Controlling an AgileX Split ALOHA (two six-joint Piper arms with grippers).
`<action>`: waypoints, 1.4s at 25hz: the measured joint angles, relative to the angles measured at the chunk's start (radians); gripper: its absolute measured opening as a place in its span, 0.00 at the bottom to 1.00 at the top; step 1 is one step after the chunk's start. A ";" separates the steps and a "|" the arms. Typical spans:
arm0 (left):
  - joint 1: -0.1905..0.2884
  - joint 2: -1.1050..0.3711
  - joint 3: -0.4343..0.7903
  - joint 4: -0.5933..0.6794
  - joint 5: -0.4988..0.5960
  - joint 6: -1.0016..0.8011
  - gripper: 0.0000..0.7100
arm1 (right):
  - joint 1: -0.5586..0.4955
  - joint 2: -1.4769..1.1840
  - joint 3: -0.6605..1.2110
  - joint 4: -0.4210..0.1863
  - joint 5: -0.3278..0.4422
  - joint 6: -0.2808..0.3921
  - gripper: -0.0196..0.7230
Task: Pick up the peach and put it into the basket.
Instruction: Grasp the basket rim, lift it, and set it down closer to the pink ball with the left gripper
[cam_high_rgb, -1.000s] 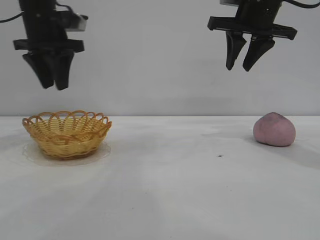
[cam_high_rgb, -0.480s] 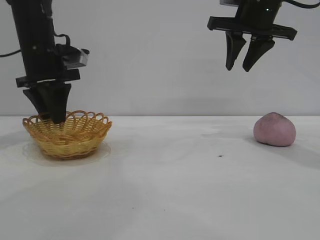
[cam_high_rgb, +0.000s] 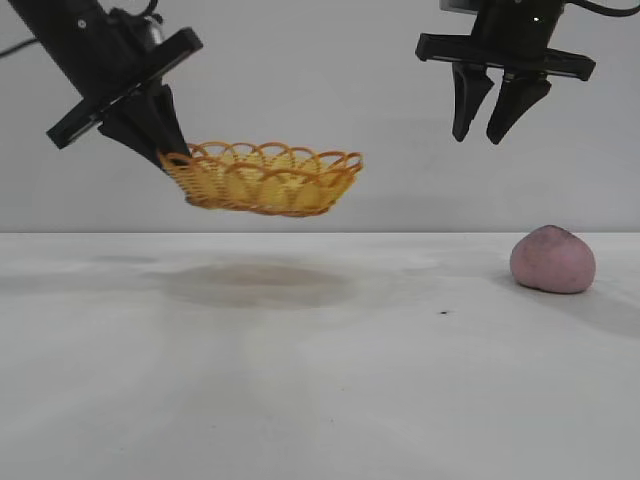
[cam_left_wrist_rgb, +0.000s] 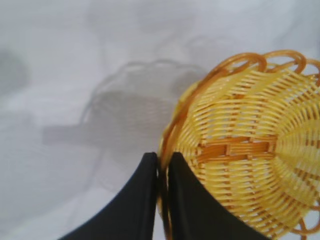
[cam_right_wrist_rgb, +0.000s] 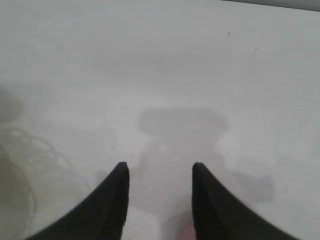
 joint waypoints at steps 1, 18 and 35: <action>-0.032 -0.037 0.092 -0.090 -0.077 0.059 0.00 | 0.000 0.000 0.000 0.000 0.000 0.000 0.38; -0.129 -0.032 0.363 -0.494 -0.267 0.248 0.20 | 0.000 0.000 0.000 0.000 0.021 0.000 0.38; 0.008 -0.287 0.348 0.223 -0.188 -0.043 0.58 | 0.002 -0.016 0.000 0.002 0.038 0.000 0.38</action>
